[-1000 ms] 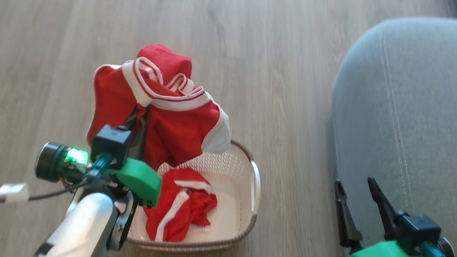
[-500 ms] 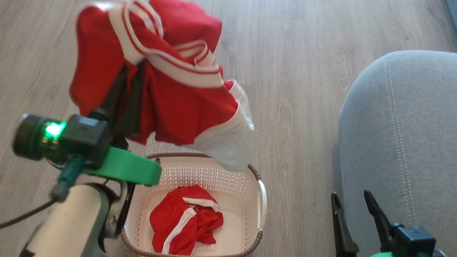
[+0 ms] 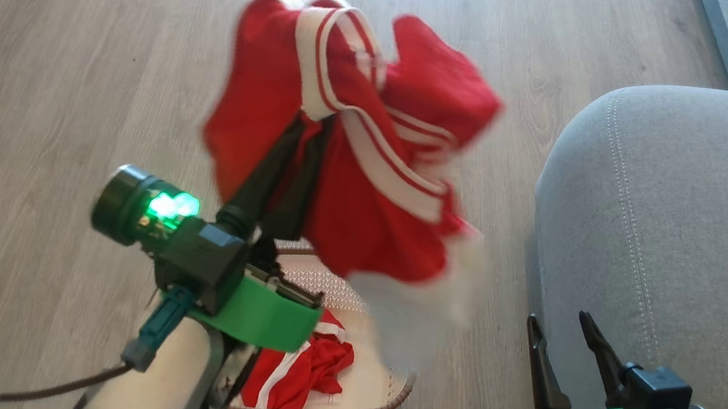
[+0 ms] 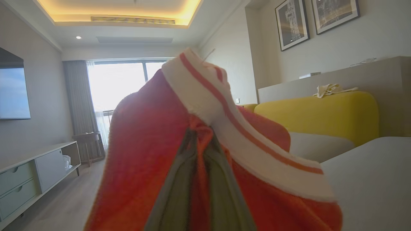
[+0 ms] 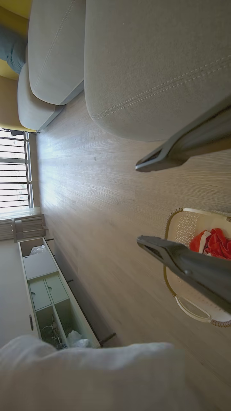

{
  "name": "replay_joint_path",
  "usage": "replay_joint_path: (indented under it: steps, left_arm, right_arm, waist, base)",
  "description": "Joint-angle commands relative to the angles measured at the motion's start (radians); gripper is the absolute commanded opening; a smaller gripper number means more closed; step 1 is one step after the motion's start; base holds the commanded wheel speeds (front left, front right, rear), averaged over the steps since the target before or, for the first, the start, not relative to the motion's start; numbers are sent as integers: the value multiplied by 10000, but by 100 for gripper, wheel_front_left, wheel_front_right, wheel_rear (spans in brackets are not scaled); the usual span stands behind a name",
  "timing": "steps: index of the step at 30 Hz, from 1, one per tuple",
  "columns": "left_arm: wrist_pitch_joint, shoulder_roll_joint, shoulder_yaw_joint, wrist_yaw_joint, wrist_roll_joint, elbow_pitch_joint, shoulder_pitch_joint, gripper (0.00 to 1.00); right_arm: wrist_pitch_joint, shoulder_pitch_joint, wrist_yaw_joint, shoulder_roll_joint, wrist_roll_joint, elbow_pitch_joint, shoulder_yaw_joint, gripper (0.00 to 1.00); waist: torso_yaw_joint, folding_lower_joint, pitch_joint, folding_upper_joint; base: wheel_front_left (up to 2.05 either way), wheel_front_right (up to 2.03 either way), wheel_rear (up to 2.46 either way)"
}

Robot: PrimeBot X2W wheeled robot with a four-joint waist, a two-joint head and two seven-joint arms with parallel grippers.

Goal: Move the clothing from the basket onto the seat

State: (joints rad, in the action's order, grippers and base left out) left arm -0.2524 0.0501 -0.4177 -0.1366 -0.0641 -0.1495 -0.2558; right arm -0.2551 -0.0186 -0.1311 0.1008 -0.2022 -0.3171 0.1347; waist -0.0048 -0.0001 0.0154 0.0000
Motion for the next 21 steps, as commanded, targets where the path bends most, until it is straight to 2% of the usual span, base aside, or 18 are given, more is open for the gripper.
replay_joint_path:
  steps: [1, 6, 14, 21]
  left_arm:
    - [-93, 3, 264, -56, -118, -487, -651, 0]
    - [-93, 2, -157, 41, -244, -306, -578, 0]
    - [-93, 2, -195, 92, -419, -282, -473, 0]
    - [-93, 2, -130, 118, -383, -247, -439, 0]
  right_arm:
    - [-67, -89, 4, 74, 62, 347, 188, 100]
    - [-67, -75, 4, 71, 106, 293, 235, 100]
    - [-67, -50, 4, 84, 153, 331, 249, 100]
    - [-67, -83, 4, 195, -118, 1453, 469, 100]
  waist:
    - [-14, 1, 5, 0]
    - [-95, 1, 29, 0]
    - [-100, 1, 51, 0]
    - [-134, 1, -1, 0]
  base:
    - [0, 0, 0]
    - [0, 0, 0]
    - [0, 0, 0]
    - [0, 0, 0]
